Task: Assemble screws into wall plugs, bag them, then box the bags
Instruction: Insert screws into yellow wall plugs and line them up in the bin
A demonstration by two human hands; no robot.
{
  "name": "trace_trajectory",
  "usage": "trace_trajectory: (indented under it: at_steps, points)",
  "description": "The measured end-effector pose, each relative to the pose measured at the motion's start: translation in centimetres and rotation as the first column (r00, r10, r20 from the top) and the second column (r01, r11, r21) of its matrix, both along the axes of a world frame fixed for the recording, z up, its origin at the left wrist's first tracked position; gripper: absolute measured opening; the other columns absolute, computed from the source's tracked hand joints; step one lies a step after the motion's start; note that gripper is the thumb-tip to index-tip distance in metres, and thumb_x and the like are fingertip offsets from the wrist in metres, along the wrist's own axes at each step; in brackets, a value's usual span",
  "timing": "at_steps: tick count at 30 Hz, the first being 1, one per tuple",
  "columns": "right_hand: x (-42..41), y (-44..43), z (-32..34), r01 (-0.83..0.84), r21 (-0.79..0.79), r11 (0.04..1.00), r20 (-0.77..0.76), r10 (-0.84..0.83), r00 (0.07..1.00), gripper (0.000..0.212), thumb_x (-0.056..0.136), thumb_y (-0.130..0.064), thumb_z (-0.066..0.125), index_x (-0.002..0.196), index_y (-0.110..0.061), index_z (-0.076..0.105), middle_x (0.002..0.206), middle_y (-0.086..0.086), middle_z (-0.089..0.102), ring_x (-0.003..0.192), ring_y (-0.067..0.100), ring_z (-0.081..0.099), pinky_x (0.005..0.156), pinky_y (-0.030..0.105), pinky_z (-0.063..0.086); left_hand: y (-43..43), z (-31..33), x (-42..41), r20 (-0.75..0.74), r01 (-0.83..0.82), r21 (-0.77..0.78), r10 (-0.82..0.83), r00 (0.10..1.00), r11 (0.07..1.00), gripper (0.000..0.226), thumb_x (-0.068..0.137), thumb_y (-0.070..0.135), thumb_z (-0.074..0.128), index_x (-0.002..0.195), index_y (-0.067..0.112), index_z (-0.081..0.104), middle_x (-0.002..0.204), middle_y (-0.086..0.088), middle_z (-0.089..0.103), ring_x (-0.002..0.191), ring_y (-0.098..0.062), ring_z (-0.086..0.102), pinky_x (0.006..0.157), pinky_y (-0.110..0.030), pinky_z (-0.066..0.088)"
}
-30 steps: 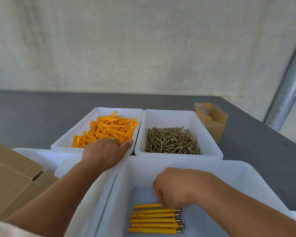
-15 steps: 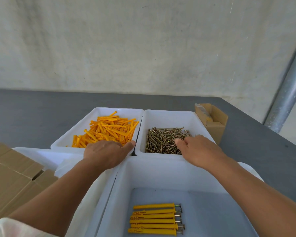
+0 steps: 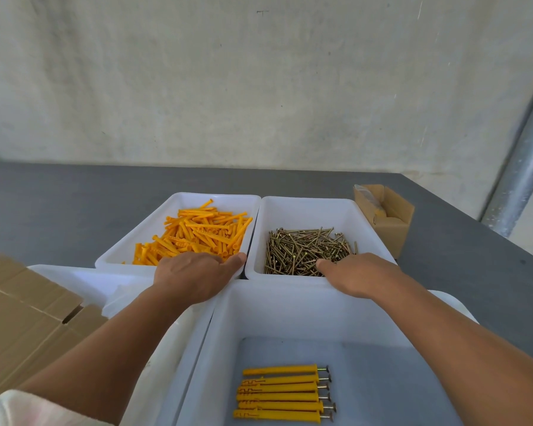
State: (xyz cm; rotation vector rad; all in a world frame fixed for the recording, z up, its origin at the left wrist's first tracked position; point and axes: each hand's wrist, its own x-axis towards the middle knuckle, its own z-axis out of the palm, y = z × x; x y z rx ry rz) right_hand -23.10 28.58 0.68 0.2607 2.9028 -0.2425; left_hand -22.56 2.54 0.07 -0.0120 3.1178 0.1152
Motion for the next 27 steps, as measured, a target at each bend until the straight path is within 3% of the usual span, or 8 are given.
trace_trajectory:
  at_steps: [7, 13, 15, 17, 18, 20, 23, 27]
  points:
    - [0.23, 0.0, 0.31, -0.017, -0.023, 1.0, 0.046, 0.018, 0.999, 0.078, 0.094, -0.072, 0.018, 0.149, -0.022, 0.041, 0.156, 0.006, 0.037, 0.139, 0.028, 0.038, 0.108, 0.041, 0.033, 0.13, 0.19, 0.3, -0.003, -0.013, 0.02, 0.013, 1.0, 1.0, 0.078, 0.085, 0.079, 0.006, 0.124, 0.039, 0.06, 0.129, 0.006, 0.061, 0.123, -0.021, 0.051, 0.097, -0.041, 0.041]
    - [0.3, 0.05, 0.31, -0.029, -0.04, 0.999, 0.036, 0.031, 0.999, 0.074, 0.094, -0.07, 0.02, 0.147, -0.024, 0.044, 0.154, 0.004, 0.039, 0.138, 0.028, 0.039, 0.106, 0.041, 0.034, 0.11, 0.17, 0.4, -0.025, -0.018, 0.046, 0.019, 1.0, 0.999, 0.074, 0.086, 0.079, 0.009, 0.111, 0.037, 0.064, 0.117, 0.006, 0.065, 0.114, -0.02, 0.054, 0.092, -0.04, 0.043]
    - [0.37, 0.06, 0.29, -0.028, -0.042, 0.999, 0.023, 0.029, 0.999, 0.071, 0.095, -0.069, 0.022, 0.143, -0.023, 0.048, 0.15, 0.004, 0.045, 0.134, 0.027, 0.044, 0.101, 0.04, 0.037, 0.04, 0.04, 0.34, -0.054, -0.045, 0.068, 0.049, 0.997, 0.997, 0.07, 0.088, 0.077, 0.013, 0.101, 0.034, 0.066, 0.103, 0.005, 0.065, 0.106, -0.021, 0.057, 0.086, -0.038, 0.044]
    - [0.37, 0.06, 0.19, -0.026, -0.048, 0.999, -0.006, 0.026, 1.0, 0.064, 0.095, -0.066, 0.028, 0.126, -0.02, 0.06, 0.134, 0.004, 0.057, 0.12, 0.026, 0.053, 0.09, 0.037, 0.042, -0.02, -0.09, 0.27, -0.115, -0.09, 0.125, 0.104, 0.988, 0.988, 0.061, 0.09, 0.073, 0.022, 0.087, 0.03, 0.064, 0.086, 0.006, 0.061, 0.091, -0.02, 0.057, 0.075, -0.034, 0.043]
    - [0.28, 0.09, 0.05, -0.029, -0.059, 0.998, -0.036, 0.027, 0.999, 0.057, 0.095, -0.063, 0.032, 0.108, -0.018, 0.063, 0.118, 0.003, 0.062, 0.108, 0.024, 0.058, 0.081, 0.035, 0.043, -0.01, -0.11, 0.26, -0.151, -0.109, 0.153, 0.133, 0.98, 0.982, 0.055, 0.091, 0.071, 0.028, 0.082, 0.029, 0.063, 0.079, 0.006, 0.059, 0.084, -0.018, 0.056, 0.069, -0.032, 0.042]
    - [0.2, 0.16, -0.17, -0.024, -0.081, 0.996, -0.107, 0.016, 0.994, 0.045, 0.094, -0.057, 0.039, 0.078, -0.018, 0.056, 0.089, -0.001, 0.061, 0.083, 0.017, 0.058, 0.064, 0.031, 0.04, 0.06, -0.07, 0.31, -0.219, -0.129, 0.196, 0.172, 0.96, 0.972, 0.045, 0.091, 0.066, 0.038, 0.081, 0.029, 0.062, 0.072, 0.01, 0.055, 0.075, -0.015, 0.052, 0.059, -0.028, 0.036]
    - [0.25, 0.22, -0.27, -0.021, -0.11, 0.994, -0.179, 0.0, 0.984, 0.041, 0.093, -0.049, 0.048, 0.068, -0.017, 0.054, 0.073, -0.001, 0.058, 0.07, 0.015, 0.055, 0.056, 0.029, 0.038, 0.02, -0.05, 0.32, -0.287, -0.125, 0.282, 0.208, 0.935, 0.951, 0.031, 0.09, 0.058, 0.048, 0.09, 0.03, 0.062, 0.08, 0.008, 0.062, 0.076, -0.015, 0.051, 0.056, -0.026, 0.034]
    - [0.55, 0.29, -0.37, -0.021, -0.15, 0.988, -0.312, -0.027, 0.95, 0.042, 0.09, -0.034, 0.057, 0.054, -0.015, 0.048, 0.056, -0.002, 0.049, 0.054, 0.015, 0.048, 0.048, 0.027, 0.031, -0.17, 0.09, 0.39, -0.384, -0.054, 0.394, 0.218, 0.897, 0.917, 0.021, 0.088, 0.044, 0.059, 0.105, 0.031, 0.061, 0.086, 0.012, 0.063, 0.08, -0.014, 0.054, 0.064, -0.026, 0.037]
